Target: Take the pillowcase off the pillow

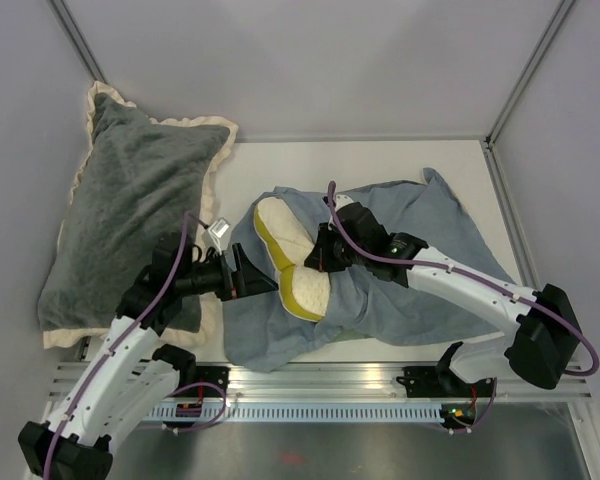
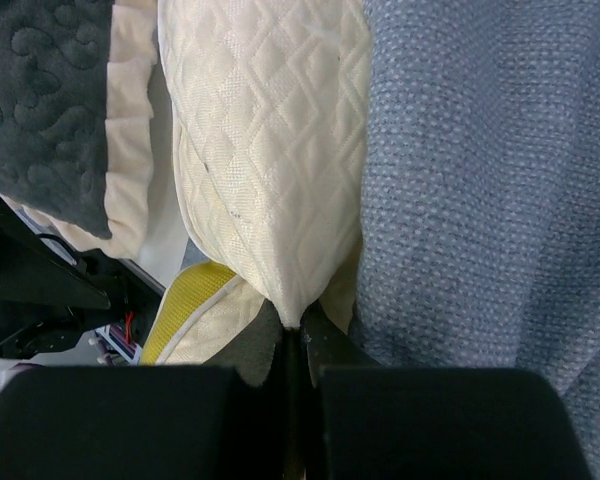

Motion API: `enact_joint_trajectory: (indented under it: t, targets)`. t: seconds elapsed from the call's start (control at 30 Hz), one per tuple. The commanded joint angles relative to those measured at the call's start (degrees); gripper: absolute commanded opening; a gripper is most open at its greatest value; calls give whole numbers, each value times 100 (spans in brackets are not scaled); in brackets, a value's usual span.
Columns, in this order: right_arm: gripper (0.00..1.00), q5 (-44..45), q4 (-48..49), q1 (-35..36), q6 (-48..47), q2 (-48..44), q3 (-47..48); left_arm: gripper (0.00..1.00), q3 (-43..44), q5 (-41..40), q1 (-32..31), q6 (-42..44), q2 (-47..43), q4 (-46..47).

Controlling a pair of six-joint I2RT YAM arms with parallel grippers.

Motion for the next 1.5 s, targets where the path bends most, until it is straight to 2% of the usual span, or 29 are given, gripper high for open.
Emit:
enact_joint_trajectory:
  t: [0.0, 0.23, 0.43, 0.5, 0.53, 0.6, 0.67, 0.73, 0.8, 0.83, 0.87, 0.9, 0.93, 0.97, 1.0, 1.03, 1.07, 1.13, 1.17, 1.33, 1.47]
  targets:
    - [0, -63, 764, 99, 191, 18, 398, 100, 284, 383, -163, -225, 327, 796]
    - [0, -194, 834, 134, 209, -8, 441, 100, 697, -740, -1296, -234, 1179, 717]
    - [0, -256, 799, 187, 253, -263, 371, 99, 733, -812, -1649, -357, 1558, 1095]
    - [0, -238, 703, 187, 235, -298, 363, 91, 759, -821, -1719, -357, 1663, 1174]
    - [0, -238, 685, 196, 235, -324, 354, 79, 768, -821, -1719, -357, 1759, 1201]
    - [0, -247, 650, 187, 244, -351, 345, 72, 777, -812, -1728, -331, 1857, 1158]
    - [0, -230, 615, 187, 253, -412, 354, 78, 768, -952, -1763, -217, 1875, 1017]
    - [0, -308, 615, 187, 288, -474, 354, 89, 681, -1110, -1781, -120, 1831, 815]
    - [0, -422, 702, 187, 375, -483, 336, 91, 610, -1120, -1781, -102, 1796, 823]
    - [0, -484, 746, 196, 393, -483, 327, 89, 566, -1059, -1789, -93, 1804, 875]
    - [0, -511, 764, 196, 402, -474, 319, 82, 549, -1015, -1789, -93, 1865, 946]
    - [0, -520, 773, 213, 393, -465, 318, 55, 540, -997, -1790, -93, 1883, 998]
    - [0, -537, 755, 205, 332, -413, 327, 43, 522, -945, -1790, -93, 1910, 1121]
    - [1, -546, 668, 213, 288, -395, 345, 26, 531, -935, -1790, -93, 1971, 1157]
    - [10, -546, 598, 213, 253, -369, 362, 3, 574, -970, -1790, -85, 1989, 1114]
    - [28, -546, 423, 213, 131, -342, 380, 2, 592, -1075, -1790, -58, 1989, 1052]
    - [57, -503, 299, 222, 86, -325, 380, 2, 610, -1137, -1790, -49, 1972, 1017]
    - [73, -362, -304, 222, -115, -333, 406, 2, 724, -1469, -1790, 12, 1866, 746]
    - [98, -153, -474, 222, -195, -377, 363, 2, 785, -1576, -1790, 38, 1831, 631]
    - [98, 235, -984, 240, -512, -1272, -94, 2, 988, -1990, -1781, 205, 1690, 252]
    - [98, 1069, -1503, 248, -635, -1327, 19, 2, 865, -1920, -1781, 100, 1524, 322]
